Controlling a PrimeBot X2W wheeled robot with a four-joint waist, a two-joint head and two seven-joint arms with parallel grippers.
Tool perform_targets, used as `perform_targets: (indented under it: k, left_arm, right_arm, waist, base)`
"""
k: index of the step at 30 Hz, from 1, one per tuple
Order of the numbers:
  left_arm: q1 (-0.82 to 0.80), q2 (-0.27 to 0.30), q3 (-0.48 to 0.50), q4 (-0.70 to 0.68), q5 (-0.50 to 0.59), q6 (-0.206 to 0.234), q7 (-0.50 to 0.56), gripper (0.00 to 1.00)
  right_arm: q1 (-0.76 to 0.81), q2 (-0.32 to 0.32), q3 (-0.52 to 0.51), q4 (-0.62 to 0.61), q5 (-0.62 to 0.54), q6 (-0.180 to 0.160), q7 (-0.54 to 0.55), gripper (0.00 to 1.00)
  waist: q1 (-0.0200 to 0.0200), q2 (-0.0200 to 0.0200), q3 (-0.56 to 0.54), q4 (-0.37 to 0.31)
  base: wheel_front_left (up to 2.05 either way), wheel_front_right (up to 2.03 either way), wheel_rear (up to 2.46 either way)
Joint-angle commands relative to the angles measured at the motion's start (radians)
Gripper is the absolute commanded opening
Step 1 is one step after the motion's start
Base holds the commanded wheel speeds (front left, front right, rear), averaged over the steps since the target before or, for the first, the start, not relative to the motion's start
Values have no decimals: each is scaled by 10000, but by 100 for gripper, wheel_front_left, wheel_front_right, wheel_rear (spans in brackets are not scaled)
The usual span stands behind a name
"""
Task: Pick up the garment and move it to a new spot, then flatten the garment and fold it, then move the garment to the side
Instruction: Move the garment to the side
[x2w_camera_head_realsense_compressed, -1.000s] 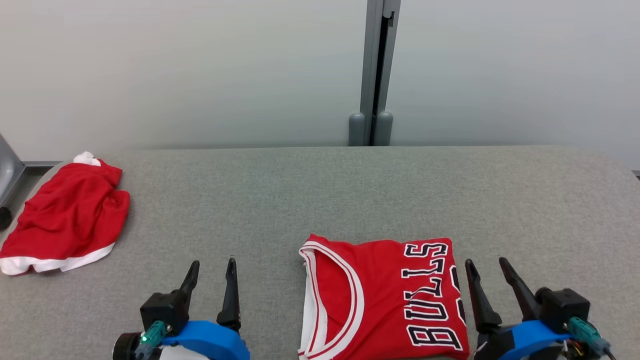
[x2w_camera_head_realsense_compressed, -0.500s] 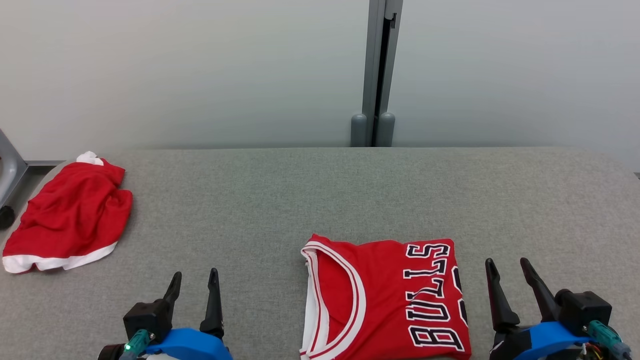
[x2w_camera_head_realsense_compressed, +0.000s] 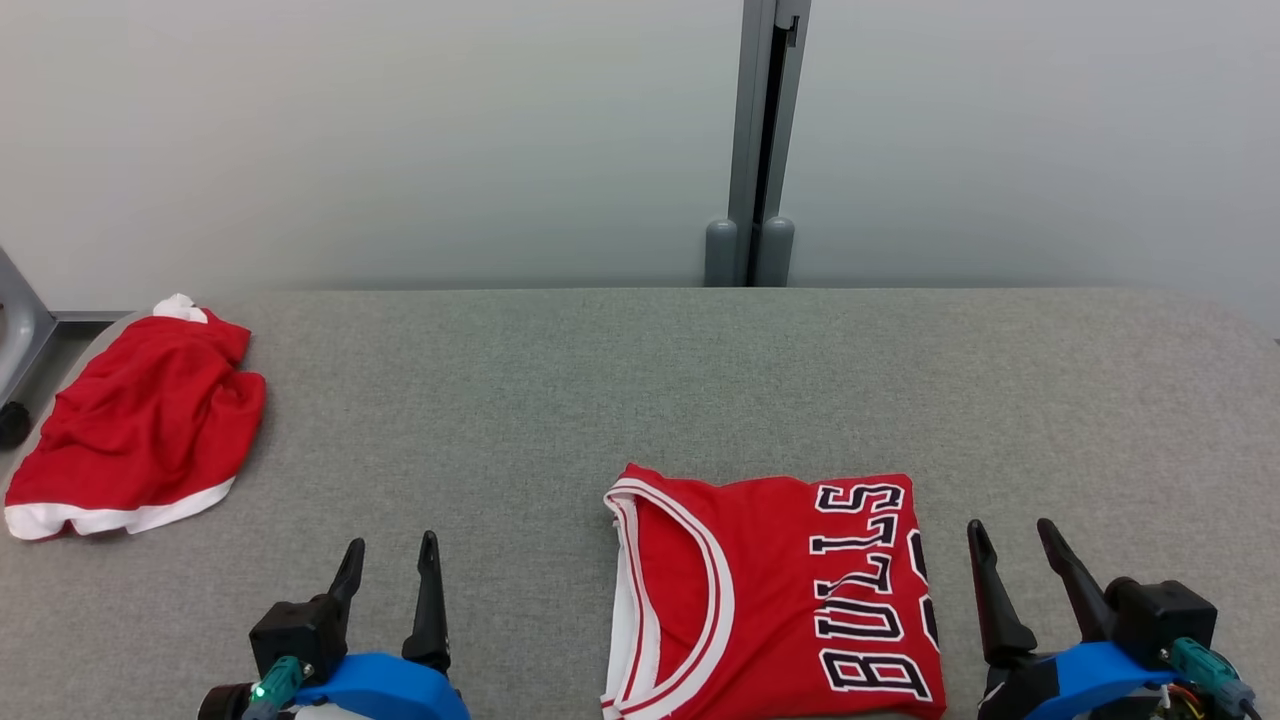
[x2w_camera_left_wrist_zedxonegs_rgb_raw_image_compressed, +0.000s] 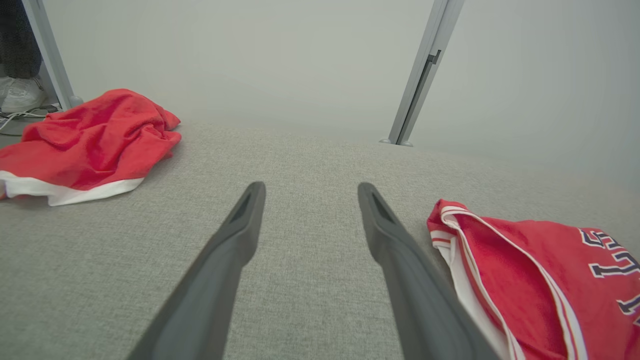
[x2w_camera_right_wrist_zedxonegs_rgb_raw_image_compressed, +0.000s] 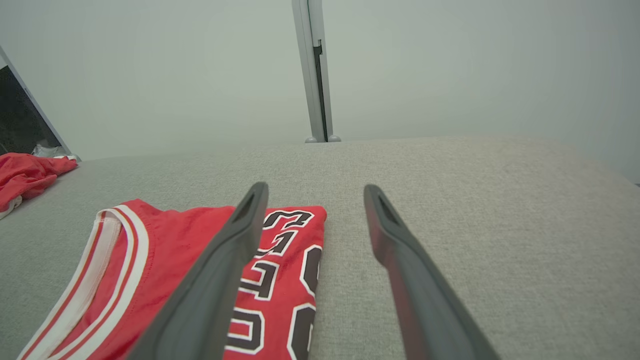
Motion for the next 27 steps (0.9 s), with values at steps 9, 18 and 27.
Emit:
perform_targets:
  k: [9, 18, 27]
  left_arm:
    - [-133, -73, 91, 41, 138, -22, -44, 100]
    - [-367, -134, 96, -78, 274, 7, -44, 100]
    - [-593, -238, 306, -273, 449, -3, -44, 100]
  right_arm:
    - [-230, -26, -115, 164, -403, 2, 514, 100]
    - [-761, -28, -589, 669, -1057, 2, 2828, 100]
    - [-1418, -25, -749, 1322, -549, 2, 4233, 100]
  waist:
    - [-1, -2, 114, 50]
    - [-1, -2, 520, 341]
    - [-1, -2, 1262, 839]
  base:
    - [0, 0, 0]
    - [0, 0, 0]
    - [0, 0, 0]
